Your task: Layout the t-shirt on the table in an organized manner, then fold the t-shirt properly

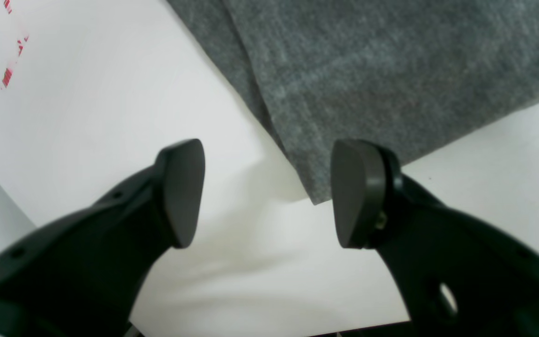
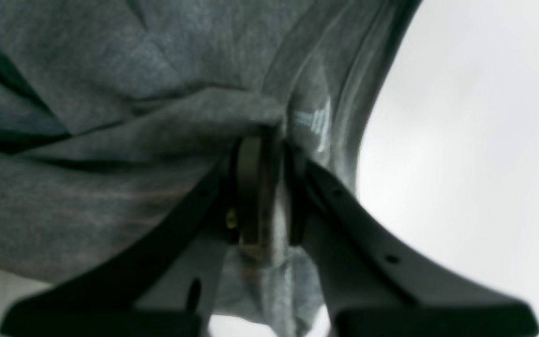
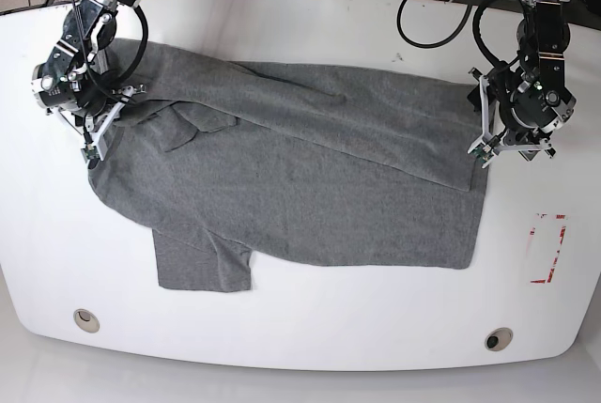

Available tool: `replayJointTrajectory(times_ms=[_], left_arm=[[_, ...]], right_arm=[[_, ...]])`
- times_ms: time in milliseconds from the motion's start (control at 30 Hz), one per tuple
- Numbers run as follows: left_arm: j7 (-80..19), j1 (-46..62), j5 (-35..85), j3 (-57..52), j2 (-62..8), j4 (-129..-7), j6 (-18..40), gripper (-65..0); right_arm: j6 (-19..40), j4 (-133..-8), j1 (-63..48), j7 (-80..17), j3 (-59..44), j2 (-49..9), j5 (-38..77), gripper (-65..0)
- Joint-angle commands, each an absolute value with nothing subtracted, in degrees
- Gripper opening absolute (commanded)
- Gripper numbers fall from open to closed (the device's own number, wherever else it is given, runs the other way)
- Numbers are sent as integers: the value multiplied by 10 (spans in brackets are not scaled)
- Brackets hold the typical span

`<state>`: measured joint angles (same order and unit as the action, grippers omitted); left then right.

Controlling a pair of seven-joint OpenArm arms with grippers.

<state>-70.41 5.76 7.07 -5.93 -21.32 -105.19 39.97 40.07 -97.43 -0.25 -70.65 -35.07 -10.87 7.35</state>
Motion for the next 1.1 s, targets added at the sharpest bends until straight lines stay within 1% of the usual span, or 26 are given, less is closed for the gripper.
replayJointTrajectory(times_ms=[0,167,333,367,433,500,567,633,667,800,933,1000,1067], left_arm=[[-699,51,68,-62,-221,-1059,400,-253],[-699,51,68,-61,-221,-1058,400,-253],[-699,51,68,-61,-221,-1058,400,-253],[-699,51,68,-61,-221,-1058,400,-253],[-699,52,68,-61,-221,-1058,400,-253],[-699,55,68,-63,-220,-1056,400,-253],[-698,60,68,-64,-220,-1055,400,-253],[-698,64,69,-64,-218,-1052,400,-253],[-698,64,69,-64,-212,-1048,400,-253],[-691,63,66,-73,-197,-1035,400,-253],[-663,64,65,-81,-185,-1032,400,-264],[-655,64,64,-81,-182,-1032,400,-301],[-653,64,64,-81,-179,-1032,400,-385]], right_arm=[[400,-983,11,-697,-342,-132,75,-566],[400,-984,25,-697,-306,-151,74,-566],[400,-985,26,-697,-302,-152,75,-553],[400,-985,24,-698,-302,-151,75,-534],[400,-986,22,-705,-303,-151,76,-469],[400,-986,22,-714,-306,-150,76,-371],[400,-986,19,-716,-307,-147,77,-296],[400,-986,8,-713,-312,-138,77,-252],[400,-989,6,-713,-320,-131,77,-241],[400,-1009,2,-713,-342,-112,77,-243],[400,-1020,0,-713,-342,-103,76,-243],[400,-1021,0,-713,-342,-102,76,-243],[400,-1020,-4,-713,-342,-102,76,-243]])
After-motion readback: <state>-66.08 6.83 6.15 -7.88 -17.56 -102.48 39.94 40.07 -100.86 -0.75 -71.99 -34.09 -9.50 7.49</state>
